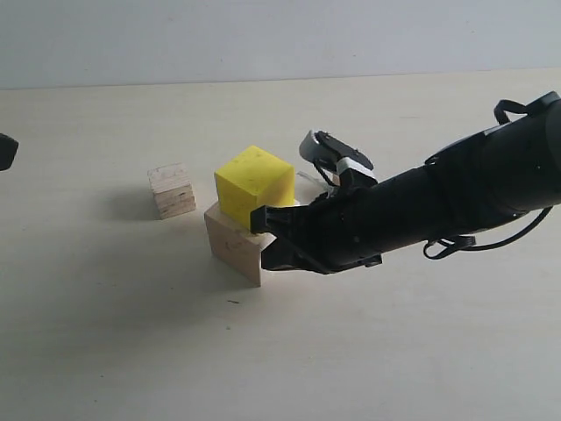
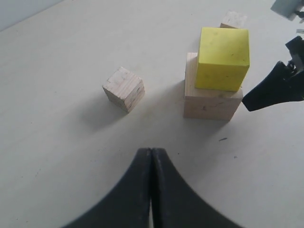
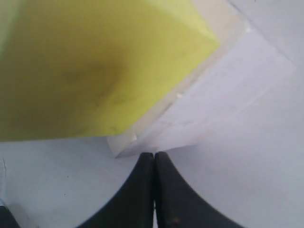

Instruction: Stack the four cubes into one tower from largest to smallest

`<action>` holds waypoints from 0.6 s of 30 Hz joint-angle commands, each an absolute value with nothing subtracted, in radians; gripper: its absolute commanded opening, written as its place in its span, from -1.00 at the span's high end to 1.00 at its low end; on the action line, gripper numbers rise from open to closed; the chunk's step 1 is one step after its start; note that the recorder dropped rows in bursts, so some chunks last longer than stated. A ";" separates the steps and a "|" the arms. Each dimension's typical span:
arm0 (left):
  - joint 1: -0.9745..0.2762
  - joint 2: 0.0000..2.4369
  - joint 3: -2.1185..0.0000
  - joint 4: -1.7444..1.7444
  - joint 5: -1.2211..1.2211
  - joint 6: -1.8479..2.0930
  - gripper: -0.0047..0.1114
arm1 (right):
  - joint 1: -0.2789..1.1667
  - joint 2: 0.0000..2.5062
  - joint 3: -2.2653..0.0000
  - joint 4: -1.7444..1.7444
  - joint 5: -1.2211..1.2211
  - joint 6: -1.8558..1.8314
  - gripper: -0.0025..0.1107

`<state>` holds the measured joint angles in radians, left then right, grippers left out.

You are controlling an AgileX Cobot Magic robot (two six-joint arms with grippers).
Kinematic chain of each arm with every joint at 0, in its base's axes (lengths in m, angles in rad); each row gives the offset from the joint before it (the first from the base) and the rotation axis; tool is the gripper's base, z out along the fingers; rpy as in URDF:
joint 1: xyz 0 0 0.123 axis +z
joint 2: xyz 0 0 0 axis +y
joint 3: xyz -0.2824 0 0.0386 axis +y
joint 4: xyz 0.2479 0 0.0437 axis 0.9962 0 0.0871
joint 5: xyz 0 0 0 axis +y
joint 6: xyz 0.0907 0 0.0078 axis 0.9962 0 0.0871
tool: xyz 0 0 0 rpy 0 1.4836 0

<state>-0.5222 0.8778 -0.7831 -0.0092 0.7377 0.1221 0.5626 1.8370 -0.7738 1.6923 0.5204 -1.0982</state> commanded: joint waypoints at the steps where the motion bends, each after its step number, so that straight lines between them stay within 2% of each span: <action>1: -0.529 0.872 -0.780 -0.024 0.721 0.122 0.92 | 0.565 1.840 -0.768 1.744 0.517 -1.197 0.96; 11: -0.529 0.872 -0.777 -0.055 0.719 0.122 0.92 | 0.565 1.829 -0.784 1.742 0.533 -1.202 0.96; 15: -0.529 0.931 -0.710 -0.197 0.713 0.130 0.92 | 0.563 1.693 -0.784 1.398 0.391 -0.950 0.96; 18: -0.529 1.012 -0.659 -0.285 0.689 0.136 0.92 | 0.547 1.579 -0.784 1.162 0.379 -0.716 0.96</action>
<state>-0.5222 0.9620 -0.6893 -0.2170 0.7208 0.1299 0.5608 1.6523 -0.7799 1.3213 0.3877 -0.8518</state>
